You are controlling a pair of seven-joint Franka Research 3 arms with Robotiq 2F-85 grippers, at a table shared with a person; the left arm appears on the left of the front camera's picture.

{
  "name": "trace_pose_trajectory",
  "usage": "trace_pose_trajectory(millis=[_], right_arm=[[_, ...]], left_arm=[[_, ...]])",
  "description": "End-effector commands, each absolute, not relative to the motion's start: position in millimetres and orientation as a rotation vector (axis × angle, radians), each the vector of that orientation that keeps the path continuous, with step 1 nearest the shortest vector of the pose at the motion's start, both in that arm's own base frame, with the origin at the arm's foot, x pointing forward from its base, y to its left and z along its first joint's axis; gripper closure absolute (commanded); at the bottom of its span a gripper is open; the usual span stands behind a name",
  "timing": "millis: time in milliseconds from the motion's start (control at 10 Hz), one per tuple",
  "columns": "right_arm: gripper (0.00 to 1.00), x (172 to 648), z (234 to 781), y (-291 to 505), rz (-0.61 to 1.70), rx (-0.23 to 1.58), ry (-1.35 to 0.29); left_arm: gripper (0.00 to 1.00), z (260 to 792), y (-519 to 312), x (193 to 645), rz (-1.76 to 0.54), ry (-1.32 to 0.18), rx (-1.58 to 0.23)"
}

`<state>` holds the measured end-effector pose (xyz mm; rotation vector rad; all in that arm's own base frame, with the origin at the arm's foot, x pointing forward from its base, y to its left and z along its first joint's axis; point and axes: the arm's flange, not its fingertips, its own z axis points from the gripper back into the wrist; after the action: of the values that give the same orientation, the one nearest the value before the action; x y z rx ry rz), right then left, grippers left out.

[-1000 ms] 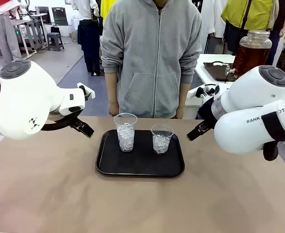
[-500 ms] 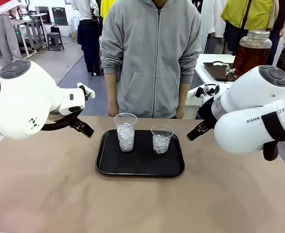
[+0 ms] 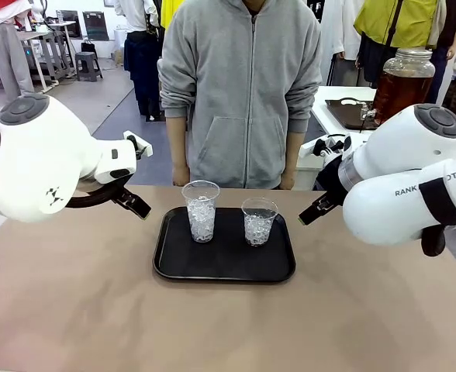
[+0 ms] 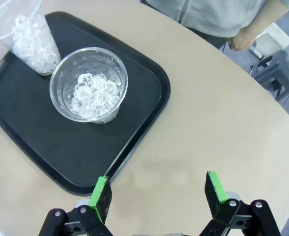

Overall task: Pour the drink into the iced cup.
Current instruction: Pick up the iced cup indicated by the human and present it to them.

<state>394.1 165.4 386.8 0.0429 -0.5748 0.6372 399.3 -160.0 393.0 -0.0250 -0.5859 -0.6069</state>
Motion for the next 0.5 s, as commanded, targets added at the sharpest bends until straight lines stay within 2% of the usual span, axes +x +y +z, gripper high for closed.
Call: trace_pose_trajectory(millis=[0, 200, 400], right_arm=[[0.0, 397.0, 422.1, 151.9, 0.606, 0.159, -0.551], [0.0, 402.0, 459.3, 137.9, 0.589, 0.333, -0.519], [0.0, 407.4, 484.2, 121.3, 0.539, 0.491, -0.477]], left_arm=[[0.0, 423.8, -156.4, 399.5, -0.588, -0.614, -0.048], [0.0, 462.7, -152.3, 407.5, -0.54, -0.614, -0.106], [0.0, 485.7, -140.4, 417.3, -0.506, -0.576, -0.263]])
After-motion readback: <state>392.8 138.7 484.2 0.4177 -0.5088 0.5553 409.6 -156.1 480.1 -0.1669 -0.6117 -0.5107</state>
